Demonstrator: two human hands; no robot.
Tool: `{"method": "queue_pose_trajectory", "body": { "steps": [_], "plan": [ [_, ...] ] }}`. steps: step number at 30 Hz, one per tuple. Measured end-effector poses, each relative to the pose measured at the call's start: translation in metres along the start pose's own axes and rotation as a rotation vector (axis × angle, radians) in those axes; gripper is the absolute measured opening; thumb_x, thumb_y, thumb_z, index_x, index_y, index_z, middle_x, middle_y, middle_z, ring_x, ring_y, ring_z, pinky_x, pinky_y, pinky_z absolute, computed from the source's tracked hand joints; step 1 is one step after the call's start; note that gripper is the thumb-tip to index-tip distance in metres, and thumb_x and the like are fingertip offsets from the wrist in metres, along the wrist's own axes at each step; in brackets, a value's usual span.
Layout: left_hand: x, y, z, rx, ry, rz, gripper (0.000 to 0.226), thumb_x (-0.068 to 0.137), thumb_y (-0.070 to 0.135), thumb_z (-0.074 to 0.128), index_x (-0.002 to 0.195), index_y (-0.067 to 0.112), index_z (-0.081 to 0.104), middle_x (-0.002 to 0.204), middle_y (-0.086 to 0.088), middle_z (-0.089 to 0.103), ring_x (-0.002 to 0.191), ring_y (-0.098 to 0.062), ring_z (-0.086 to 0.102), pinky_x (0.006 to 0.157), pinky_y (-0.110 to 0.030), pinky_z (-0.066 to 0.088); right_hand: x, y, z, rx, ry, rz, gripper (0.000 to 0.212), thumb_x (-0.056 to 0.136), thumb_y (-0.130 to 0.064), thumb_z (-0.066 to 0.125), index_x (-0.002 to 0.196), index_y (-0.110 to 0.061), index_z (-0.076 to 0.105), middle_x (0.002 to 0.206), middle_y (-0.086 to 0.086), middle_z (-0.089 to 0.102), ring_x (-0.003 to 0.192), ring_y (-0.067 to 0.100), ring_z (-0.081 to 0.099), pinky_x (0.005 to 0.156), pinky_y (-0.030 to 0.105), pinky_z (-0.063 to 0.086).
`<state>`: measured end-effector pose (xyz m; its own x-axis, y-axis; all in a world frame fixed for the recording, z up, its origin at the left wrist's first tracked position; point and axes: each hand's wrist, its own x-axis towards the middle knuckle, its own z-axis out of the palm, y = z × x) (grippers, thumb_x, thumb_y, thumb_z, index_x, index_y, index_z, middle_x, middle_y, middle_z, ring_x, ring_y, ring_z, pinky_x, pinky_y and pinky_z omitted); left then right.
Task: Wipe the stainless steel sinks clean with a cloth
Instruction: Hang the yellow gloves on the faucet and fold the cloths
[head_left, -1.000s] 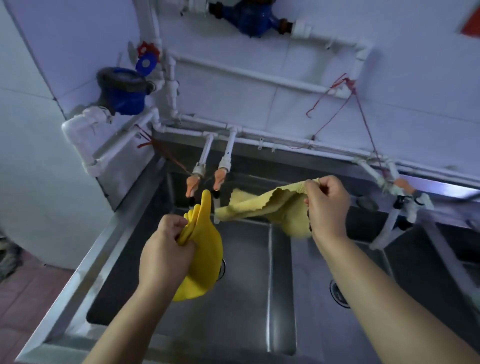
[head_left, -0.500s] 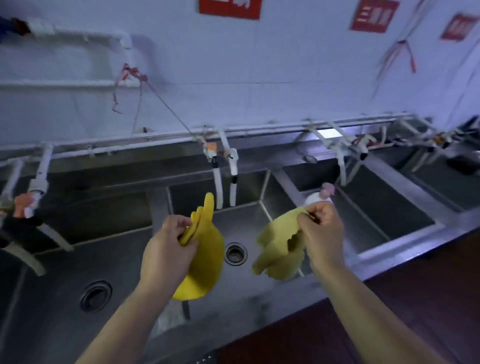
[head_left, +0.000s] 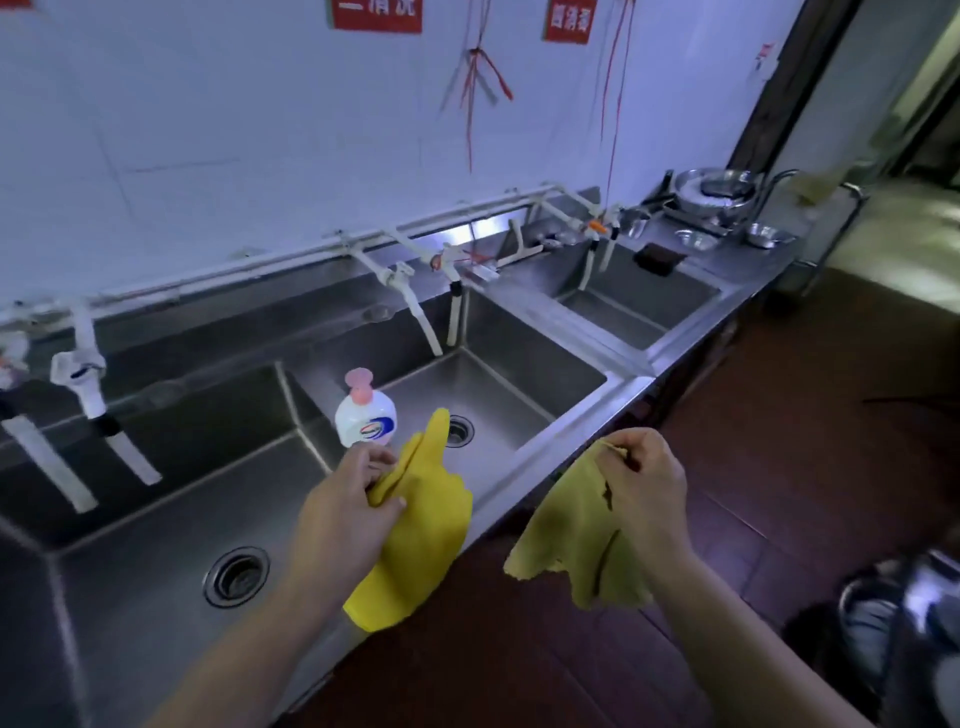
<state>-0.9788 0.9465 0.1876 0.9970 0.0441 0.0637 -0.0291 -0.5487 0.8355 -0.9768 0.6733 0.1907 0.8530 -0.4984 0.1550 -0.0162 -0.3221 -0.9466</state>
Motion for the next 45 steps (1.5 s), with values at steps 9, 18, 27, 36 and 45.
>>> {"method": "queue_pose_trajectory", "body": {
  "steps": [9, 18, 27, 36, 45],
  "plan": [
    [0.122, 0.068, 0.148, 0.000, -0.178, 0.125, 0.034, 0.076, 0.013, 0.073, 0.095, 0.032, 0.053, 0.098, 0.016, 0.059, 0.096, 0.000, 0.050, 0.066, -0.018, 0.037, 0.121, 0.058, -0.069, -0.055, 0.144, 0.043, 0.020, 0.079, -0.008, 0.061, 0.073, -0.027, 0.063, 0.070, -0.018, 0.064, 0.062, -0.006, 0.055, 0.052, 0.006, 0.041],
    [0.271, 0.151, 0.291, -0.077, -0.270, 0.152, 0.036, 0.075, 0.014, 0.074, 0.093, 0.036, 0.053, 0.095, 0.016, 0.060, 0.093, -0.003, 0.052, 0.064, -0.016, 0.036, 0.290, 0.092, -0.130, -0.064, 0.250, 0.110, 0.023, 0.083, 0.001, 0.062, 0.074, -0.020, 0.063, 0.065, -0.007, 0.067, 0.061, 0.000, 0.059, 0.055, 0.009, 0.044],
    [0.368, 0.228, 0.433, -0.081, -0.326, 0.134, 0.036, 0.075, 0.013, 0.073, 0.091, 0.037, 0.053, 0.094, 0.006, 0.062, 0.088, -0.014, 0.058, 0.067, -0.029, 0.041, 0.444, 0.146, -0.210, -0.091, 0.326, 0.125, 0.018, 0.087, -0.006, 0.063, 0.077, -0.022, 0.063, 0.075, -0.001, 0.064, 0.066, 0.007, 0.055, 0.056, 0.016, 0.046],
    [0.442, 0.312, 0.566, -0.085, -0.190, 0.026, 0.040, 0.075, 0.012, 0.074, 0.086, 0.041, 0.049, 0.096, 0.005, 0.064, 0.088, -0.015, 0.059, 0.063, -0.025, 0.039, 0.635, 0.196, -0.275, -0.007, 0.183, 0.110, 0.023, 0.085, -0.003, 0.064, 0.074, -0.023, 0.064, 0.072, -0.004, 0.065, 0.067, 0.004, 0.057, 0.060, 0.018, 0.047],
    [0.520, 0.343, 0.650, -0.025, -0.044, -0.086, 0.039, 0.073, 0.008, 0.075, 0.090, 0.036, 0.052, 0.109, -0.004, 0.067, 0.111, -0.018, 0.059, 0.070, -0.029, 0.038, 0.803, 0.228, -0.275, 0.044, 0.027, 0.106, 0.026, 0.084, -0.002, 0.063, 0.072, -0.025, 0.063, 0.078, 0.010, 0.066, 0.069, 0.012, 0.055, 0.063, 0.027, 0.047]
  ]
}}
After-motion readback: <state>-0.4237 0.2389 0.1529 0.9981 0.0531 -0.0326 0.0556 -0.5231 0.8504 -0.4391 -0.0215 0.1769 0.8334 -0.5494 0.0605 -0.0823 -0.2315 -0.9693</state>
